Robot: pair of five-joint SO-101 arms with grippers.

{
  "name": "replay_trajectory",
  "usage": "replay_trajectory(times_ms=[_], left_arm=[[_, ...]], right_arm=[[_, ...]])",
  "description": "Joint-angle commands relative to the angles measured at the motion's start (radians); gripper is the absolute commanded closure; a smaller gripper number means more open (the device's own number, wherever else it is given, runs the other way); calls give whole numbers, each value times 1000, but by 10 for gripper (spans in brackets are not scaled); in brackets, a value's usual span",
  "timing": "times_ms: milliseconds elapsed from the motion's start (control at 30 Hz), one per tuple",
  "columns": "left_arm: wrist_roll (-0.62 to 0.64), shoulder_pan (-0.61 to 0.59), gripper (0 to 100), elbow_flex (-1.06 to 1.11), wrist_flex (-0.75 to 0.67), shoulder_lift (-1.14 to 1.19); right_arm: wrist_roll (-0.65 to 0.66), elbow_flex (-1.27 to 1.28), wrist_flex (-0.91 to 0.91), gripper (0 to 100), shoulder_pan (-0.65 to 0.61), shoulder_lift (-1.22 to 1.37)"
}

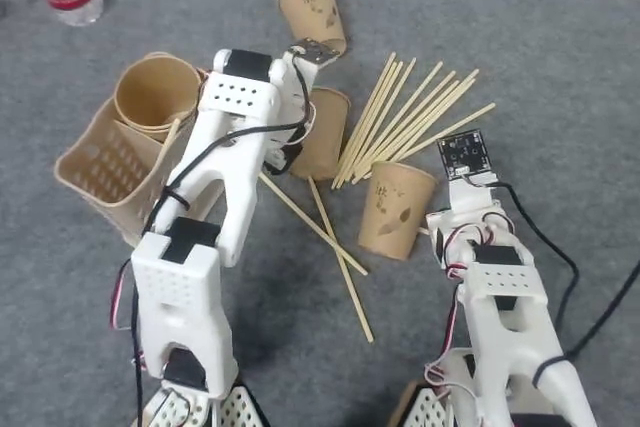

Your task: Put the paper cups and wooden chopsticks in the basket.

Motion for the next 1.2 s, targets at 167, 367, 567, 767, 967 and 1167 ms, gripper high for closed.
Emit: replay_trajectory(times_ms=[167, 367, 567, 767, 967, 1167], left_arm=[[161, 29, 984, -2, 44, -388], [241, -18, 986, 131, 77, -594], [256, -15, 987, 311, 75, -858], [434, -17, 985, 503, 58, -1051], [563, -25, 985, 745, -104, -1043], [660, -25, 982, 880, -327, -987]], right_arm=[[11, -68, 4, 988, 2, -13], [11, -64, 4, 988, 1, -13], [12, -61, 4, 988, -22, -12], [12, -61, 4, 988, -22, -12], [12, -61, 4, 988, -24, -12], [12, -60, 4, 988, -24, -12]])
